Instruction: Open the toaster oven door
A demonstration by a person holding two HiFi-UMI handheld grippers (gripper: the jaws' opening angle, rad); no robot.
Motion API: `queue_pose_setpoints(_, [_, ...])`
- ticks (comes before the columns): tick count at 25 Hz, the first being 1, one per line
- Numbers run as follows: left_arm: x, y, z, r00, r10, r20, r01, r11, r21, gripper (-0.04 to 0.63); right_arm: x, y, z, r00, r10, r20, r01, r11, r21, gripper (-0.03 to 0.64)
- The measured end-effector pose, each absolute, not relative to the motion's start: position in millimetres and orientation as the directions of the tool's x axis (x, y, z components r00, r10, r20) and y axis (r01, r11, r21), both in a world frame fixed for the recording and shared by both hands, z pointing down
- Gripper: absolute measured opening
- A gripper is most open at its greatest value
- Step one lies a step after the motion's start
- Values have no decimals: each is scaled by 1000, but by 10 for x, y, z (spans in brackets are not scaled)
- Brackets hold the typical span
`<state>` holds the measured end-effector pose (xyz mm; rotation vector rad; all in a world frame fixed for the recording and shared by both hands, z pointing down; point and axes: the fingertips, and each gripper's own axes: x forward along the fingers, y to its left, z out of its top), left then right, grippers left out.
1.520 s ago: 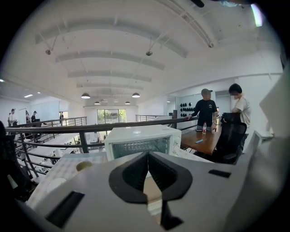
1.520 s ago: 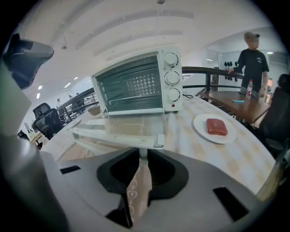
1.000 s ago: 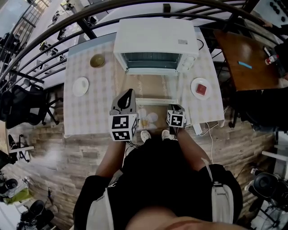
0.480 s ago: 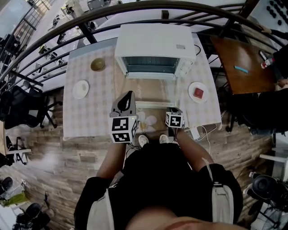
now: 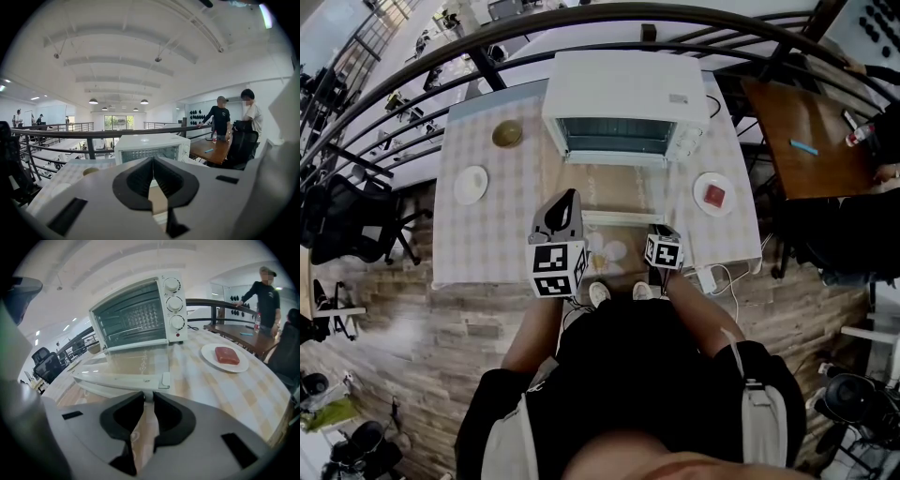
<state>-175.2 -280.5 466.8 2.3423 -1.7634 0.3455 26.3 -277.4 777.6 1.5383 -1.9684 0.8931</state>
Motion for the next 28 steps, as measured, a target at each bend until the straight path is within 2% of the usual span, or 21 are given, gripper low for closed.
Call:
queue_pose_setpoints(15, [-1668, -2807, 4674, 277, -915, 292, -959, -284, 18, 14, 273, -2609, 7688, -281, -644, 711, -960, 198, -200, 120])
queue_pose_setpoints(22, [-1523, -2894, 4703, 315, -905, 286, -947, -319, 34, 14, 509, -2607, 7129, -292, -740, 606, -955, 195, -221, 120])
queue_pose_setpoints(28, [-1373, -2970, 4665, 346, -899, 268, -936, -349, 40, 14, 749, -2767, 6335, -263, -860, 437, -962, 199, -186, 98])
